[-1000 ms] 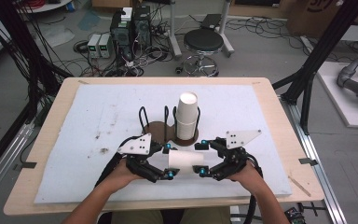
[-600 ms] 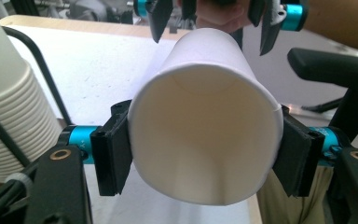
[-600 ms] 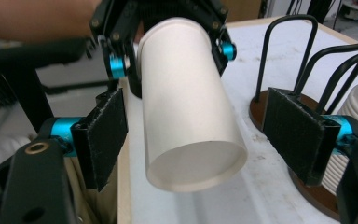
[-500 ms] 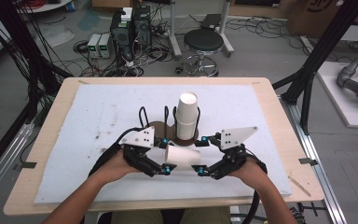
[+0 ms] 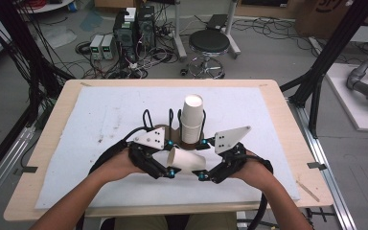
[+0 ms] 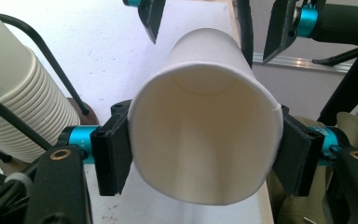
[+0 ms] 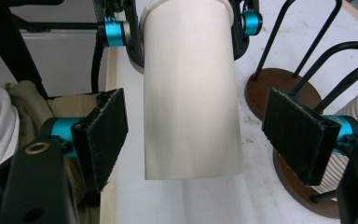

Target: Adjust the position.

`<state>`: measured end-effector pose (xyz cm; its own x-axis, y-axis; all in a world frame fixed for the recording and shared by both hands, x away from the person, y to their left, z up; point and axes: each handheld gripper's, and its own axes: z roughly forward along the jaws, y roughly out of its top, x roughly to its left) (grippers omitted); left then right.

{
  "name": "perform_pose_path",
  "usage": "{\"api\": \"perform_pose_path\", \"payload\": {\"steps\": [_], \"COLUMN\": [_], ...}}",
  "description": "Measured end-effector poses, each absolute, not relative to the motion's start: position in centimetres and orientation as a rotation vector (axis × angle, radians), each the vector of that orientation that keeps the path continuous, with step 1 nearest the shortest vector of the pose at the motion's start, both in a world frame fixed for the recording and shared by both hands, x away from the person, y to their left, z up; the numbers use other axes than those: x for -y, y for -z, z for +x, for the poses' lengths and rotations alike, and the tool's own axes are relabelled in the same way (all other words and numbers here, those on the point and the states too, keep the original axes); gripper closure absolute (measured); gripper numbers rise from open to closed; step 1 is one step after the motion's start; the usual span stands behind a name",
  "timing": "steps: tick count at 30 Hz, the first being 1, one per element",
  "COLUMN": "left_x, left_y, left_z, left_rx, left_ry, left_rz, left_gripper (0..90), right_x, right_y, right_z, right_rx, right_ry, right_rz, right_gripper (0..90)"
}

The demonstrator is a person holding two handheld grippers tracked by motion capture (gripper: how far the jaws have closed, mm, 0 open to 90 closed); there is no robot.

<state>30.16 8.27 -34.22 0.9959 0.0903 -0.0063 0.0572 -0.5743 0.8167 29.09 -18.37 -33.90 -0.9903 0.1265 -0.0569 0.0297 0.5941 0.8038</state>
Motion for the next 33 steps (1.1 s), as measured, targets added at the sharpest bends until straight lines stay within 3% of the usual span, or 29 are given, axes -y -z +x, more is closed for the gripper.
{"api": "perform_pose_path", "payload": {"steps": [16,33], "left_x": [-6.9,-6.2], "left_y": [33.3,33.9], "left_z": [30.5,30.4], "left_rx": [-0.078,-0.073], "left_ry": [-0.068,-0.061], "left_rz": [2.333,2.386], "left_gripper": [31.2,31.1], "right_x": [16.3,14.3], "right_y": [34.3,34.9], "right_z": [29.5,29.8], "right_rx": [-2.786,-2.862], "right_ry": [-1.154,-0.969], "right_rz": [0.077,0.05], "right_gripper": [24.1,26.5]}}
